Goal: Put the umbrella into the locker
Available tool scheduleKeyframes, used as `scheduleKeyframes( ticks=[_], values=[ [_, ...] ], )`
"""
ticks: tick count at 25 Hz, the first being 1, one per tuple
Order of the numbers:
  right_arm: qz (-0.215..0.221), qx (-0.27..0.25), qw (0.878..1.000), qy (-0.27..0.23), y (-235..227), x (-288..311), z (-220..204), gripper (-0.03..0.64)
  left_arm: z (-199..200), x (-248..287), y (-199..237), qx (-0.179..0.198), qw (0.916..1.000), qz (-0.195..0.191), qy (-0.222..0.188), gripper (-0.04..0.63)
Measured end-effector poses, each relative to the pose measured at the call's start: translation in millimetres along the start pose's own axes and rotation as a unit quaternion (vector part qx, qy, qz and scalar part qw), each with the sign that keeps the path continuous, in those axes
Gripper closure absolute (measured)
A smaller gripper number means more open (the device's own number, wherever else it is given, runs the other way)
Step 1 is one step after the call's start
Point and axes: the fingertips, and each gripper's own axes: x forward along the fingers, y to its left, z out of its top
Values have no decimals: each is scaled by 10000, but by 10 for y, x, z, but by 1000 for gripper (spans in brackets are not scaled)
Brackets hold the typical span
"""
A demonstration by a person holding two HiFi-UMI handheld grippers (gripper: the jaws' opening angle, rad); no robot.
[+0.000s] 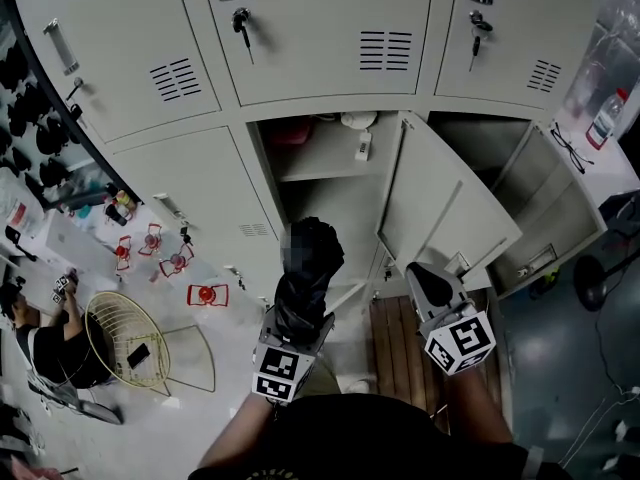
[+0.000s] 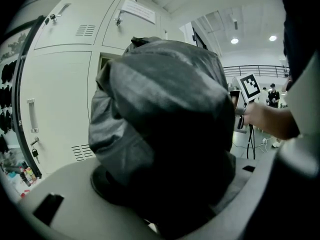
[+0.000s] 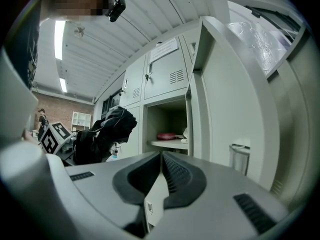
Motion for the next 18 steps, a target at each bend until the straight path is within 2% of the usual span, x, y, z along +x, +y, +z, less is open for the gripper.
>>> scheduleKeyframes(
  ticks=[11, 18],
  values=[
    [60, -49, 9999, 134, 182, 342, 23, 584, 20, 412, 178, -92, 9990, -418, 140, 304],
    [-33, -15, 9999, 147, 90, 585, 52, 584, -37, 690, 355, -231, 9976, -569, 330, 304]
  ],
)
